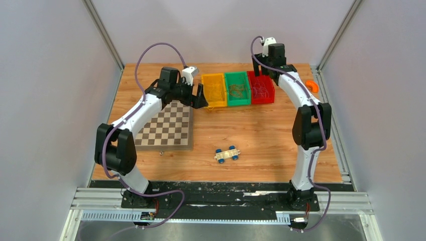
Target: Untangle the cables
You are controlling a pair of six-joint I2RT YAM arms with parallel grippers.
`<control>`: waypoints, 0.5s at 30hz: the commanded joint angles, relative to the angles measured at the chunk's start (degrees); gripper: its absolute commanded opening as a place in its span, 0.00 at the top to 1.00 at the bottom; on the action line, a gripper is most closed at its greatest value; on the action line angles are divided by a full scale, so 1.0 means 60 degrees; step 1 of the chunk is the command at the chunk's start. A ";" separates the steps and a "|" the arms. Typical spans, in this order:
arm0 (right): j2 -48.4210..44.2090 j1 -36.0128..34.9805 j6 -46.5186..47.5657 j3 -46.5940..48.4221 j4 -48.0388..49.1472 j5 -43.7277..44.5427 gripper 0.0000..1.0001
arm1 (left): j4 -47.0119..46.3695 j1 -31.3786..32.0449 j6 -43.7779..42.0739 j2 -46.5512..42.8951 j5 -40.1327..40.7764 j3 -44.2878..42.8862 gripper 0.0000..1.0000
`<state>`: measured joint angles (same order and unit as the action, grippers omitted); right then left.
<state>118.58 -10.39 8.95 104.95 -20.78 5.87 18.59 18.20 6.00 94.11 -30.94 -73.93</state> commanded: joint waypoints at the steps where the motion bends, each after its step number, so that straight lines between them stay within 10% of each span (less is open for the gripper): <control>1: -0.1236 -0.0008 0.0193 0.0435 -0.0450 -0.0739 0.04 | 0.1282 -0.0208 -0.0712 -0.0015 0.0458 -0.1289 0.00; 15: -0.5182 0.2739 -0.0071 -0.3325 -0.2083 -0.6316 0.00 | 0.5168 -0.2725 -0.1204 0.0541 0.0791 -0.5086 0.00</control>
<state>90.04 -1.85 8.54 94.13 -28.49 -21.21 41.47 4.23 -0.38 97.19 -28.27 -103.24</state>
